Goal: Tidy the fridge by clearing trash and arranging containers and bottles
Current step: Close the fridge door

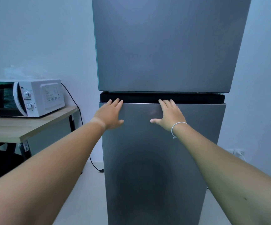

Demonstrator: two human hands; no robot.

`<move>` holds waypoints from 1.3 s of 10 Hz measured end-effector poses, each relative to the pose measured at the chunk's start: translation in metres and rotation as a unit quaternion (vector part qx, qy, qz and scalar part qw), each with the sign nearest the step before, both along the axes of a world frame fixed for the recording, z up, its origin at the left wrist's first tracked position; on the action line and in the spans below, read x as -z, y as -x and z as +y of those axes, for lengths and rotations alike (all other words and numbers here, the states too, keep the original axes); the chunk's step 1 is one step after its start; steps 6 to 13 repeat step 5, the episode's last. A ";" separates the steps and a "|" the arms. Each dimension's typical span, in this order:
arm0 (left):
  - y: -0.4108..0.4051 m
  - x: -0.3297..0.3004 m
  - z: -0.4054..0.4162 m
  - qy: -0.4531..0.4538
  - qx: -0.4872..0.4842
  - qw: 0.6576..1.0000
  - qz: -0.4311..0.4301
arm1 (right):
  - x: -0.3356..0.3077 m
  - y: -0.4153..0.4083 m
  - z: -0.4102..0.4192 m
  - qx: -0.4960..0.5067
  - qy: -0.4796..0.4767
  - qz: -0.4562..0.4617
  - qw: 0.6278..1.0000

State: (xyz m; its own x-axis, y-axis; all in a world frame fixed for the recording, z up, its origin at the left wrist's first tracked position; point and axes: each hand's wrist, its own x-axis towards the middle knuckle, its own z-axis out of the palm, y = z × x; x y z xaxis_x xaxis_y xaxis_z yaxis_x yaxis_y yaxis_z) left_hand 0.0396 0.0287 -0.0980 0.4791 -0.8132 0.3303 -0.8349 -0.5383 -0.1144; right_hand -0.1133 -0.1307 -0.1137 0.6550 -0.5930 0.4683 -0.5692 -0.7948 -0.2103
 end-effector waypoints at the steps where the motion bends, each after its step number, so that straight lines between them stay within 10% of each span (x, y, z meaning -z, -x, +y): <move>1: 0.005 0.003 0.006 0.006 0.006 1.000 0.028 | -0.005 0.006 0.007 0.000 -0.034 0.012 0.999; 13: 0.023 0.001 0.017 0.024 0.034 0.998 0.047 | 0.000 0.035 0.030 -0.002 -0.011 0.035 0.999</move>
